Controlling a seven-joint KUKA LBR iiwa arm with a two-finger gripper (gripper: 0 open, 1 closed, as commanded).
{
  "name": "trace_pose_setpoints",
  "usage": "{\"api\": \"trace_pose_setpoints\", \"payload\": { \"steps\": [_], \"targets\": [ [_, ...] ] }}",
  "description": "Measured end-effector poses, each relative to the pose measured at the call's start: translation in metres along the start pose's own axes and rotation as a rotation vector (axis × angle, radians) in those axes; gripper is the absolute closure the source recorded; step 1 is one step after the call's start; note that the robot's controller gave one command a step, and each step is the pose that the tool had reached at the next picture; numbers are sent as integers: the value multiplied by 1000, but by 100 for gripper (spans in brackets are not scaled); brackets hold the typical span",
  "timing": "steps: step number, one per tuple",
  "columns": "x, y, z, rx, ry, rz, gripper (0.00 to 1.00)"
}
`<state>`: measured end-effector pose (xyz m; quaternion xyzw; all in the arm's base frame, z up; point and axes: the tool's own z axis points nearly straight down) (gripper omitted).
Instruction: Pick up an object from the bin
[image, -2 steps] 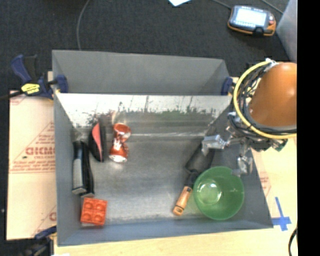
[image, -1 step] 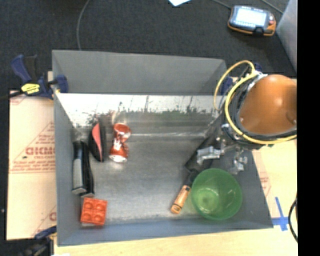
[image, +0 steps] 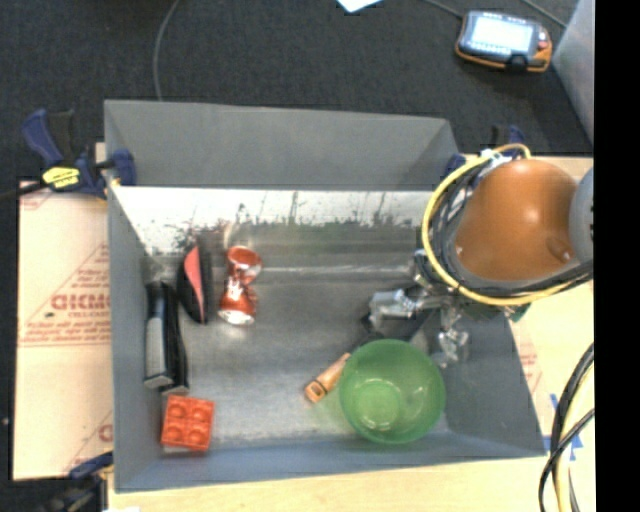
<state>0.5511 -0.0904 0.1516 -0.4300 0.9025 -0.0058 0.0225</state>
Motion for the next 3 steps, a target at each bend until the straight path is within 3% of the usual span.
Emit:
{"api": "trace_pose_setpoints", "payload": {
  "steps": [1, 2, 3],
  "targets": [
    [29, -84, 13, -9, -1, 15, 0],
    [-15, -15, 68, -7, -3, 230, 0],
    [-7, -81, 68, -3, -8, 55, 100]
  ]
}}
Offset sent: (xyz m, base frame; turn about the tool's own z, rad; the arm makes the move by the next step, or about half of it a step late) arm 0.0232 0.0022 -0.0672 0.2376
